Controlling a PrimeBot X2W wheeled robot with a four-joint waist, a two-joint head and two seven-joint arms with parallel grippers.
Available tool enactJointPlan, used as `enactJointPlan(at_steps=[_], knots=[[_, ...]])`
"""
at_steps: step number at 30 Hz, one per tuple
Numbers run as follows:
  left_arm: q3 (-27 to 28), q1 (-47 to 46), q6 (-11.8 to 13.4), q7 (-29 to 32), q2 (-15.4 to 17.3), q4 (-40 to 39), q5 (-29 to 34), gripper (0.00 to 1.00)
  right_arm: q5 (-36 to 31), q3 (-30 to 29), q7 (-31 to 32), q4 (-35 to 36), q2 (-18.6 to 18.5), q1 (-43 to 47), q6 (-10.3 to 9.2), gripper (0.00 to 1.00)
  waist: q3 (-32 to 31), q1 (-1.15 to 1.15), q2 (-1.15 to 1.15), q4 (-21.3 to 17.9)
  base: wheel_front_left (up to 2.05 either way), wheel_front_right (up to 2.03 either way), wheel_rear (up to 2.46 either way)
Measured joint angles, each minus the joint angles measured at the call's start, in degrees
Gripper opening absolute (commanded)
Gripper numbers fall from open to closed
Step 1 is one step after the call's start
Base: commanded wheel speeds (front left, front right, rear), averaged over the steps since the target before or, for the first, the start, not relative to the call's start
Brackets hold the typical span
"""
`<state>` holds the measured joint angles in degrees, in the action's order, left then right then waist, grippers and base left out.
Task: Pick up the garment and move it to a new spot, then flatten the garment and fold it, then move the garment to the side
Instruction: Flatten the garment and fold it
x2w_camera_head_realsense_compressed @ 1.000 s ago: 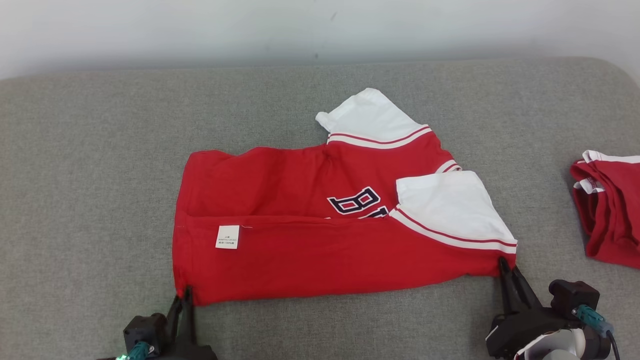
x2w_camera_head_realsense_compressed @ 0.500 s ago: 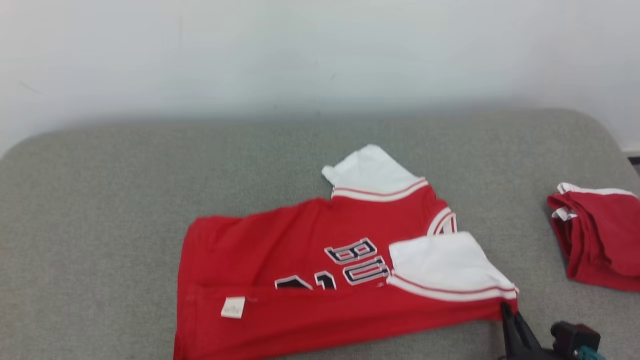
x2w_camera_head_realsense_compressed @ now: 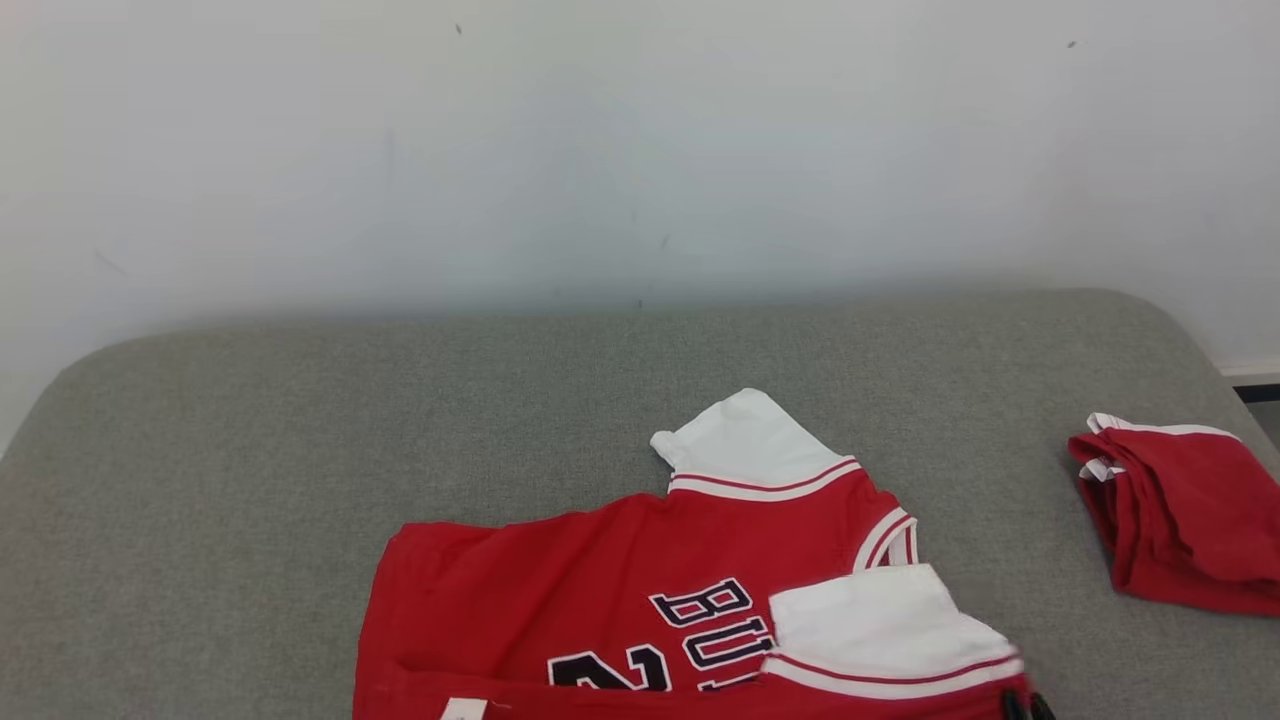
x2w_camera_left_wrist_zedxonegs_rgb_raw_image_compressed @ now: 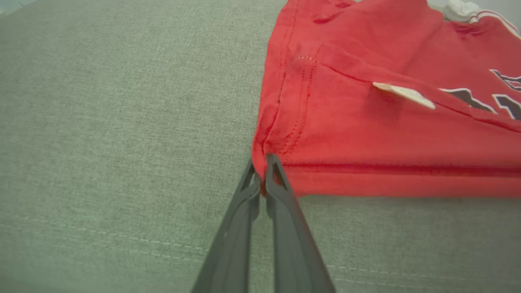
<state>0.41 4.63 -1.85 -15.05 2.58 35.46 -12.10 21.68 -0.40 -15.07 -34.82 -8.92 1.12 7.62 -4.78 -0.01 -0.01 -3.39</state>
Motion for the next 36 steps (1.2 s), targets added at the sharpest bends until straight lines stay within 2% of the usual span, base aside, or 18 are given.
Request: enactJointPlan(at_steps=[1,9,14,25,36], knots=[[-0.08,-0.09,0.07,0.0,0.01,0.16,-0.36,1.0,0.33,0.3,0.0,0.04,0.02,-0.12,-0.02,1.0,0.28,0.0,0.0,-0.03,0.0,0.0,0.0],[-0.7,-6.67,0.45,0.0,0.25,-4.54,1.19,1.0,0.78,-0.74,-0.02,5.19,-0.75,-4.48,-0.05,1.0,3.77,0.02,0.01,0.48,0.0,0.0,0.0],[-0.05,-13.01,-0.34,0.0,0.56,-2.6,2.85,1.0,0.3,0.16,-0.02,6.82,-1.04,-8.38,-0.05,1.0,6.16,0.02,0.01,0.79,0.0,0.0,0.0],[-0.64,-32.72,-2.02,-0.01,3.39,13.06,4.56,1.0,1.64,7.66,-0.03,6.28,-2.61,-19.16,-0.05,1.0,13.84,0.03,0.02,0.3,0.0,0.0,0.0],[-2.61,-40.64,-3.6,0.0,3.39,23.57,4.21,1.0,2.26,10.0,-0.02,6.01,-3.72,-22.23,-0.05,1.0,16.87,0.03,0.02,-0.23,0.0,0.0,0.0]])
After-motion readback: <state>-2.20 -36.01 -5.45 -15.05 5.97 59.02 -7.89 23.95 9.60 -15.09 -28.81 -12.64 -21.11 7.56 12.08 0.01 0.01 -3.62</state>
